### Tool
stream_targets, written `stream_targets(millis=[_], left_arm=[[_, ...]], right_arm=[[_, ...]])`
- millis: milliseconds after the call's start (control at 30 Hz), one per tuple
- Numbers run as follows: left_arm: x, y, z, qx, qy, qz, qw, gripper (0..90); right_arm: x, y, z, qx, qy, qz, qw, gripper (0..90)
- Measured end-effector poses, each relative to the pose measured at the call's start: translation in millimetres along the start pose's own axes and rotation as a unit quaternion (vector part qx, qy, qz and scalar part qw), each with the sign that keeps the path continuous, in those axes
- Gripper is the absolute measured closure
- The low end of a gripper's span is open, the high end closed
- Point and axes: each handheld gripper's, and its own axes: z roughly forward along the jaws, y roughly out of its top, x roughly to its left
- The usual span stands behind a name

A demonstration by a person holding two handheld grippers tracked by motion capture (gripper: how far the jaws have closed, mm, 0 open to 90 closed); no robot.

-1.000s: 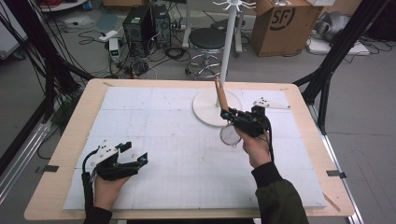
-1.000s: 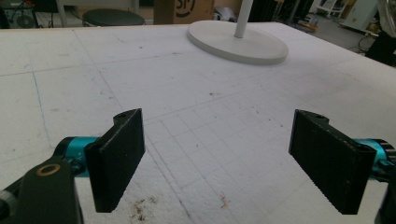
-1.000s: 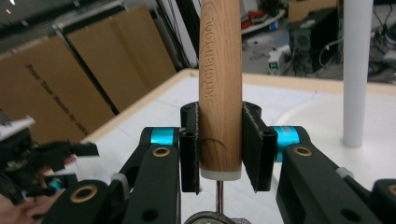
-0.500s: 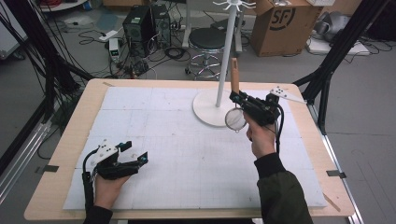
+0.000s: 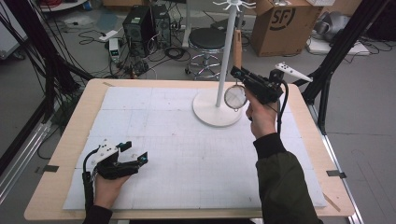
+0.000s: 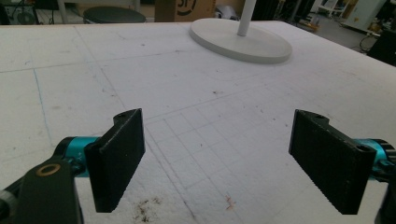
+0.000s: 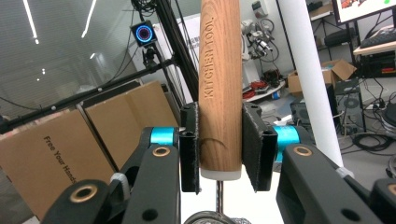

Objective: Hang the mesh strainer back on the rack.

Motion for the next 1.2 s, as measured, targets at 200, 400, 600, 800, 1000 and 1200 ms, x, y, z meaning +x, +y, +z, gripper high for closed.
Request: stream_targets(millis=[200, 400, 600, 800, 1000, 1200], left_arm=[[0.4, -0.6, 1.5, 0.001, -0.004, -0.002, 1.0000, 18.9], [1.5, -0.7, 1.8, 0.001, -0.003, -0.004, 1.0000, 18.9], [1.4, -1.1, 2.0, 0.002, -0.008, -0.007, 0.9999, 19.0], [-0.1, -1.2, 0.8, 0.001, -0.013, -0.008, 0.9999, 18.9], [3.2, -0.9, -3.1, -0.005, -0.010, -0.010, 0.9999, 18.9], [4.1, -0.8, -4.7, -0.008, -0.010, -0.012, 0.9998, 18.9]], right_arm=[[3.0, 16.6, 5.5, -0.013, 0.002, -0.003, 0.9999, 70.9], [5.3, 33.9, 9.8, -0.025, 0.007, -0.001, 0.9997, 70.8], [4.1, 44.5, 15.7, -0.026, -0.003, -0.008, 0.9996, 70.9], [-2.1, 51.6, 29.0, -0.017, -0.022, -0.013, 0.9995, 70.8], [-8.2, 45.5, 39.9, -0.010, -0.031, -0.009, 0.9994, 70.8], [-5.3, 39.3, 41.9, -0.016, -0.029, -0.016, 0.9993, 70.8]])
